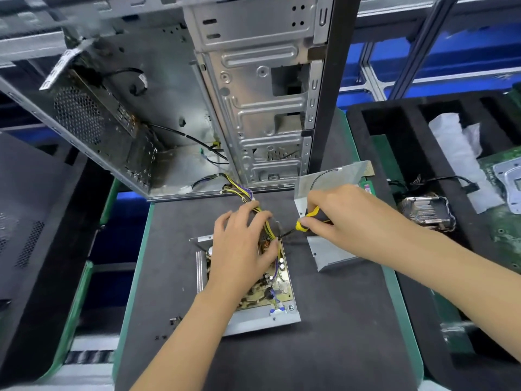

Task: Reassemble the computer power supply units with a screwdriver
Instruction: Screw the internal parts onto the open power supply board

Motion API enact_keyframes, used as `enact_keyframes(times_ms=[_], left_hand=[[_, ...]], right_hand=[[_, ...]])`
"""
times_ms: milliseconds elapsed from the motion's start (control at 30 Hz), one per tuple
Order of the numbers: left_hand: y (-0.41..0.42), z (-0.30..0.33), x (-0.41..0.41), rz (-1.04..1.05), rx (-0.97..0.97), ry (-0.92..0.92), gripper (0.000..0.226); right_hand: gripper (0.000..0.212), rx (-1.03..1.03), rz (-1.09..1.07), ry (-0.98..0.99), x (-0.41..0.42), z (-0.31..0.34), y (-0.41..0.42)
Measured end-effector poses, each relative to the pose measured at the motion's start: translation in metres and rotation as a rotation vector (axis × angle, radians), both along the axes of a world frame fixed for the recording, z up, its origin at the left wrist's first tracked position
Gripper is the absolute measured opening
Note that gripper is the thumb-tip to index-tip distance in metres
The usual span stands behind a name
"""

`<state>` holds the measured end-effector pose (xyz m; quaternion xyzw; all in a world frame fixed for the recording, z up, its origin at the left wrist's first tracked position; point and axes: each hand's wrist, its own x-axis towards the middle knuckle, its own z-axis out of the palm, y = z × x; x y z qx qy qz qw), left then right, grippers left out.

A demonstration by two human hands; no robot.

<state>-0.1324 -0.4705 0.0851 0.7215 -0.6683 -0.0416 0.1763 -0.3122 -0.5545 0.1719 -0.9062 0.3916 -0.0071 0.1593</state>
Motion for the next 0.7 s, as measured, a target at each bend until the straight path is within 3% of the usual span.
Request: enact_keyframes(times_ms=[700], left_hand=[[0.0033,0.0043,0.0053,-0.008,0.099,0.127,0.036]], right_hand=[[0.032,-0.009,0.057,0.071,0.0081,-0.0075,-0.0042]])
